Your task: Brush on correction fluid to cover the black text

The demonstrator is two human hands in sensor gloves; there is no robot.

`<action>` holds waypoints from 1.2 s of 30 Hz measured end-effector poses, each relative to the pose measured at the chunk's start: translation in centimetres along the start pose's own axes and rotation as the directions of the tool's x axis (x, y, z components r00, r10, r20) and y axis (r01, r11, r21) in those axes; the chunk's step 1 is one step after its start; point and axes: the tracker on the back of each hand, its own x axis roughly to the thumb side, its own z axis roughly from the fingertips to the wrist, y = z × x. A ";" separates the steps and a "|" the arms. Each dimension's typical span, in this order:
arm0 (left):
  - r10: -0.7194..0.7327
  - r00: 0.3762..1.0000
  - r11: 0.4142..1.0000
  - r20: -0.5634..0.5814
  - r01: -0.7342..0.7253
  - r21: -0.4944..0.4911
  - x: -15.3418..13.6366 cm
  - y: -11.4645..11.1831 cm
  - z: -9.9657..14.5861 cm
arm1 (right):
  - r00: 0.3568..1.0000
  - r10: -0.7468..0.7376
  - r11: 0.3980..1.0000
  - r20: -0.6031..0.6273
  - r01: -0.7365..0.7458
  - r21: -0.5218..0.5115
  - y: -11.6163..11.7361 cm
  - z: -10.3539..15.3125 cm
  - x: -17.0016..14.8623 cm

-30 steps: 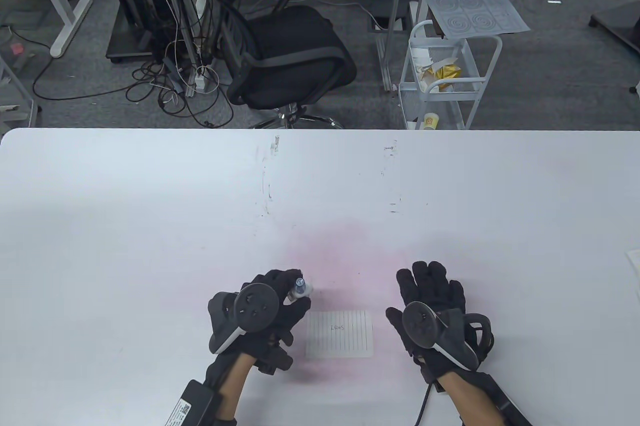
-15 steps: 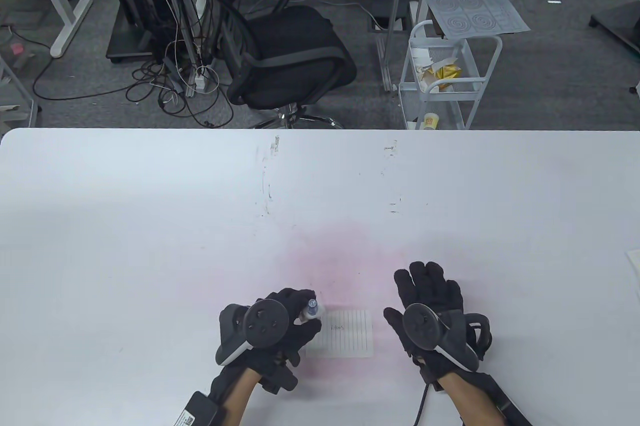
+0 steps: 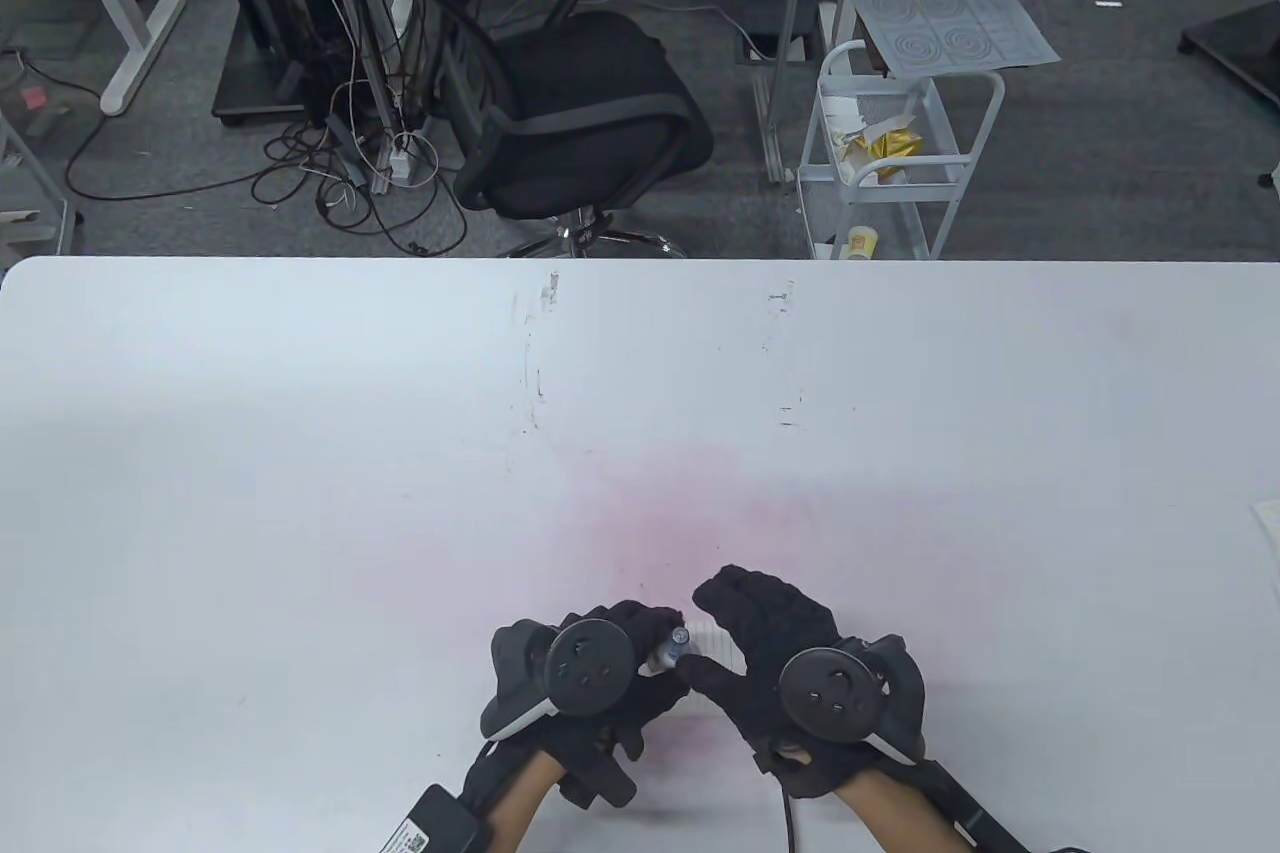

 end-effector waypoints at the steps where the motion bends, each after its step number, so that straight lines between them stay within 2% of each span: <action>1: 0.000 1.000 1.000 0.005 0.000 -0.002 0.2 -0.1 0.0 | 1.000 -0.005 1.000 -0.007 0.005 -0.012 0.1 0.0 0.1; 7: -0.010 1.000 1.000 0.024 0.010 -0.007 1.0 -0.7 -0.1 | 0.999 -0.042 0.996 -0.024 0.040 -0.082 0.2 0.1 0.2; 11: 0.004 1.000 1.000 0.020 -0.004 0.005 0.9 -0.6 -0.1 | 0.999 -0.025 0.995 -0.035 0.022 -0.101 0.0 0.1 0.1; 16: 0.030 0.999 0.999 0.026 -0.031 0.024 0.8 -0.6 -0.1 | 0.997 -0.075 0.992 -0.035 0.070 -0.109 -0.1 0.1 0.2; 20: 0.051 0.998 0.998 0.030 -0.051 0.020 0.7 -0.6 -0.1 | 0.995 -0.103 0.992 0.008 0.103 -0.076 -0.2 0.0 0.3; 24: 0.053 0.998 0.998 0.032 -0.053 0.017 0.6 -0.5 0.0 | 0.984 -0.161 0.987 0.073 0.161 0.007 0.0 -0.1 0.2; 27: 0.029 0.999 0.999 0.031 -0.030 0.020 0.6 -0.5 0.0 | 0.979 -0.203 0.977 0.031 0.201 0.065 0.2 -0.1 0.1; 33: 0.035 0.999 0.999 0.023 -0.036 0.037 0.6 -0.5 0.1 | 0.994 -0.099 0.995 -0.042 0.098 -0.035 0.0 0.3 -0.1; 36: 0.035 0.999 0.999 0.026 -0.036 0.038 0.7 -0.5 0.1 | 0.994 -0.089 0.995 -0.061 0.085 -0.052 0.1 0.4 -0.1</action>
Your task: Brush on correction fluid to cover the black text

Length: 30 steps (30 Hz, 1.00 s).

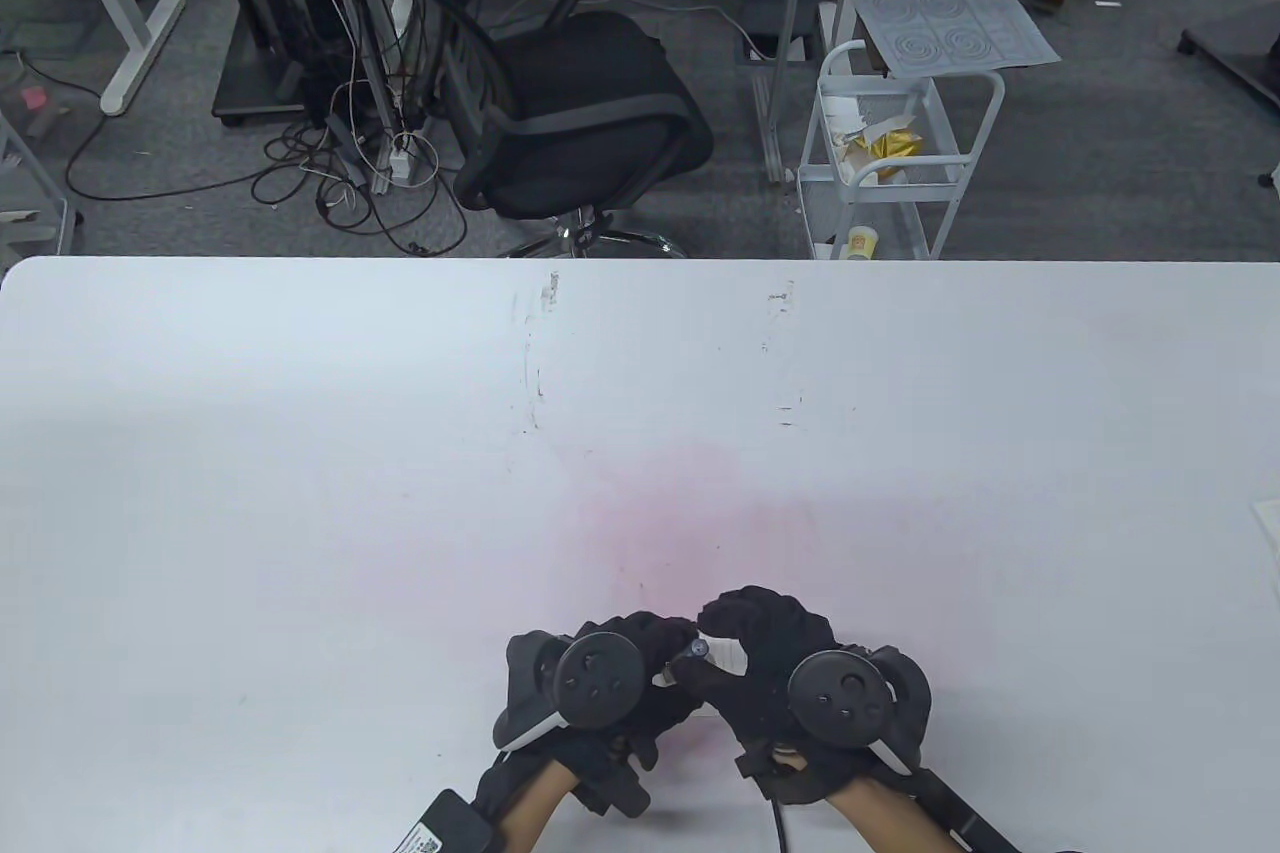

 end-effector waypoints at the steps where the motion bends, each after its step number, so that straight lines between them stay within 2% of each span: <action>1: -0.002 1.000 1.000 0.001 0.002 0.001 0.1 0.0 0.0 | 1.000 0.000 1.000 0.000 0.000 -0.003 0.0 0.0 0.0; 6: -0.004 1.000 1.000 0.001 0.004 0.001 0.0 0.0 0.1 | 0.998 -0.040 0.999 0.039 0.039 0.025 0.1 -0.1 0.2; 11: -0.010 1.000 1.000 0.003 0.010 0.005 0.1 0.0 0.1 | 0.988 -0.125 0.988 0.089 0.115 0.106 0.2 -0.2 0.2; 17: -0.010 1.000 1.000 -0.001 0.010 0.011 0.1 0.0 0.2 | 1.000 -0.014 1.000 0.025 0.014 0.027 0.1 0.1 0.1; 22: -0.021 1.000 1.000 0.001 0.021 0.001 0.1 -0.1 0.2 | 1.000 -0.004 1.000 0.027 0.003 0.021 0.4 0.1 0.3; 26: -0.022 1.000 1.000 -0.001 0.022 -0.002 0.1 -0.1 0.2 | 0.995 -0.065 0.995 0.080 0.058 0.086 0.6 -0.1 0.4; 30: -0.030 1.000 1.000 -0.003 0.030 0.000 0.0 0.0 0.2 | 0.990 -0.117 0.984 0.077 0.104 0.147 0.7 -0.1 0.3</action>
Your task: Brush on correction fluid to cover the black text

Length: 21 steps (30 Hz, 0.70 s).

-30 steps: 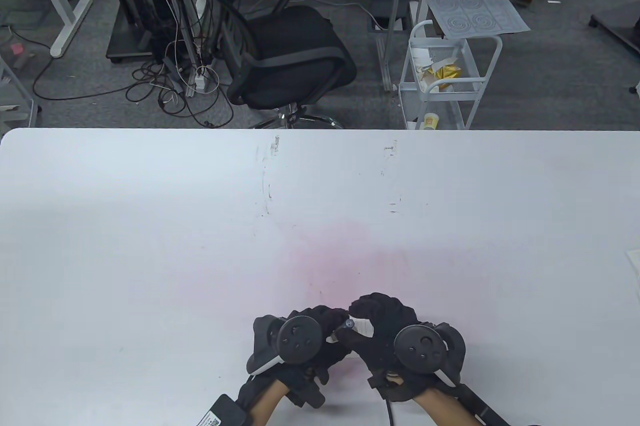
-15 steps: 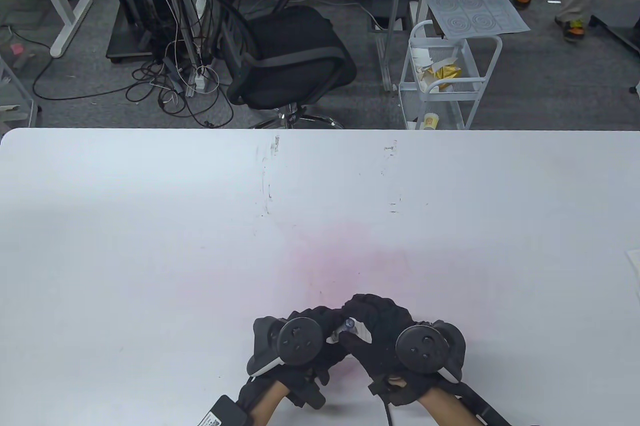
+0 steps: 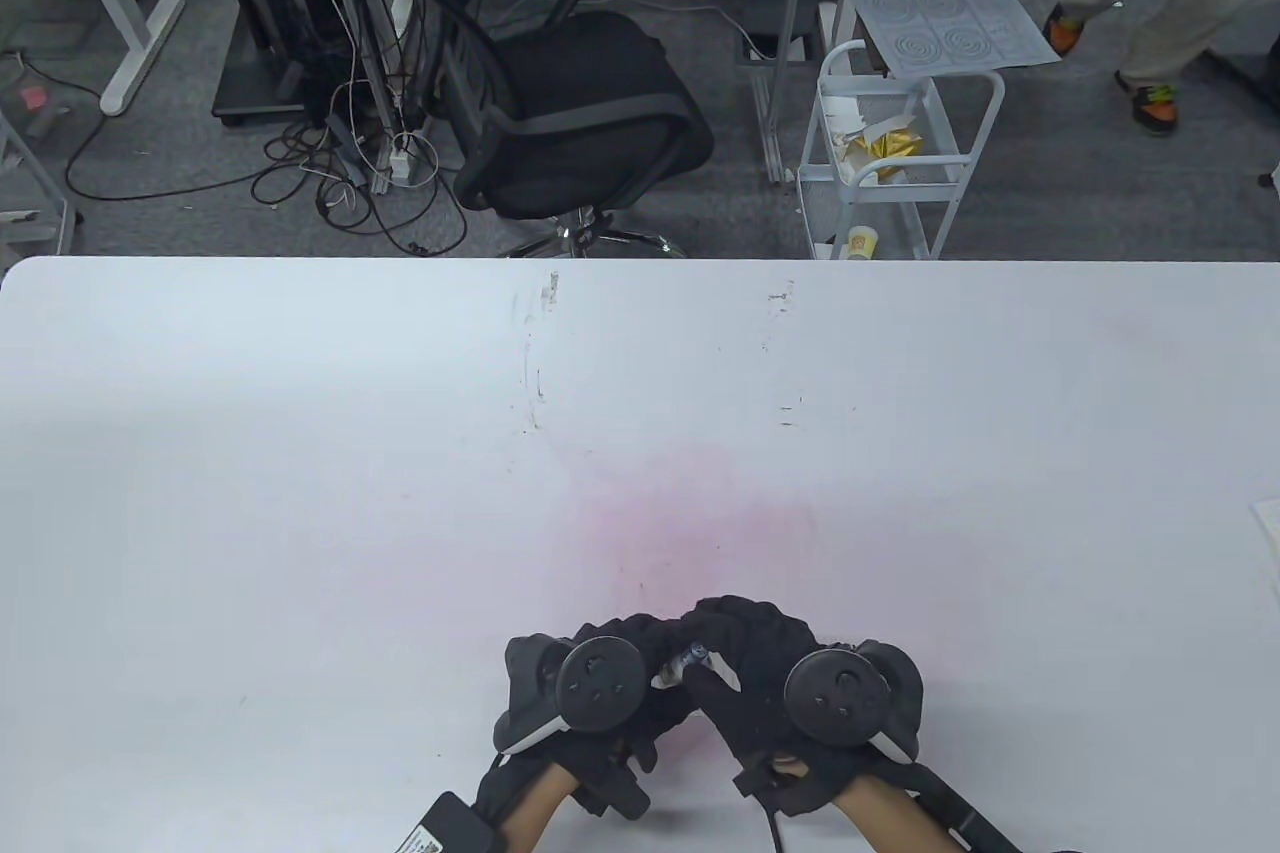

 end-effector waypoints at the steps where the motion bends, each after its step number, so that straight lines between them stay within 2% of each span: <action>1: 0.001 1.000 1.000 -0.002 -0.001 0.001 0.0 0.0 0.0 | 1.000 0.002 1.000 -0.004 -0.002 0.003 0.0 0.0 0.0; 7: 0.008 1.000 1.000 -0.004 -0.008 0.005 0.0 0.1 0.0 | 0.997 0.036 0.994 -0.062 -0.042 -0.101 -0.4 0.3 -0.2; 12: -0.001 1.000 1.000 -0.004 0.001 -0.010 0.0 0.0 0.0 | 0.988 0.123 0.986 -0.093 -0.132 -0.106 -0.1 0.2 0.0; 15: 0.003 1.000 1.000 -0.006 -0.004 -0.030 0.0 -0.1 -0.1 | 0.992 0.101 0.992 -0.079 -0.106 -0.068 -0.1 0.1 0.1; 21: -0.043 0.999 0.998 -0.008 0.042 -0.054 -0.2 -0.5 -0.1 | 0.999 0.005 0.996 -0.046 -0.009 -0.088 -1.1 0.1 0.2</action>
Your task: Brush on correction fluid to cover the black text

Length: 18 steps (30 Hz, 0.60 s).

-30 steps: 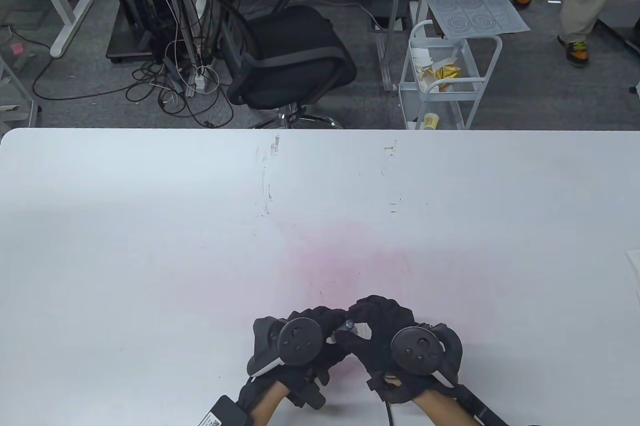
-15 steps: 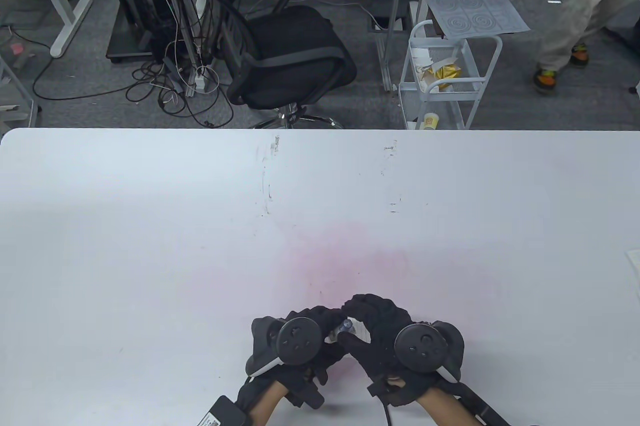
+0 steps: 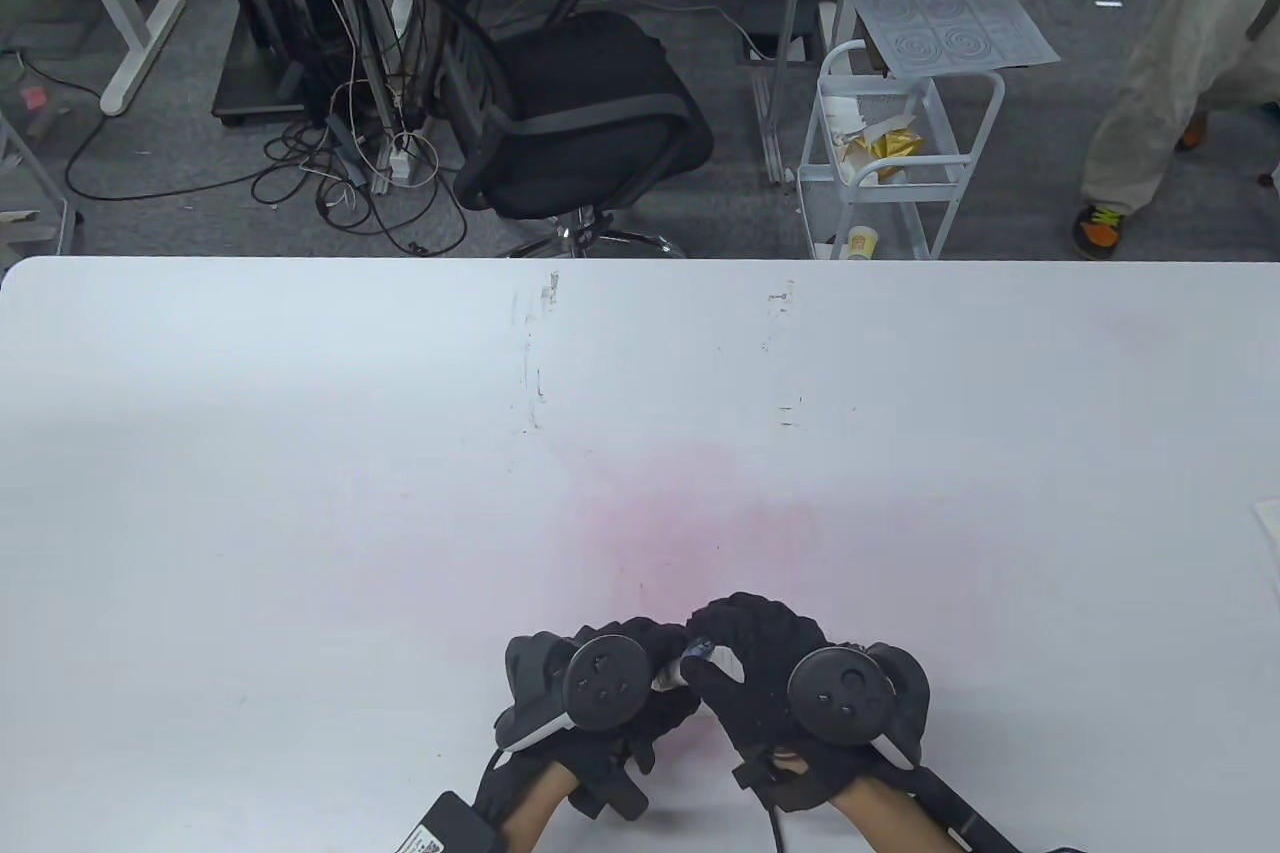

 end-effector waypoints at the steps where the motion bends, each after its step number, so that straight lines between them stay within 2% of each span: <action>1: 0.004 1.000 1.000 -0.002 -0.004 0.000 -0.1 0.0 0.0 | 1.000 -0.003 1.000 0.002 0.003 -0.001 -0.2 0.0 0.0; 18: -0.004 1.000 1.000 -0.011 0.004 -0.015 -0.1 0.1 0.0 | 0.999 -0.039 0.998 0.006 0.040 -0.046 -1.5 0.4 -0.5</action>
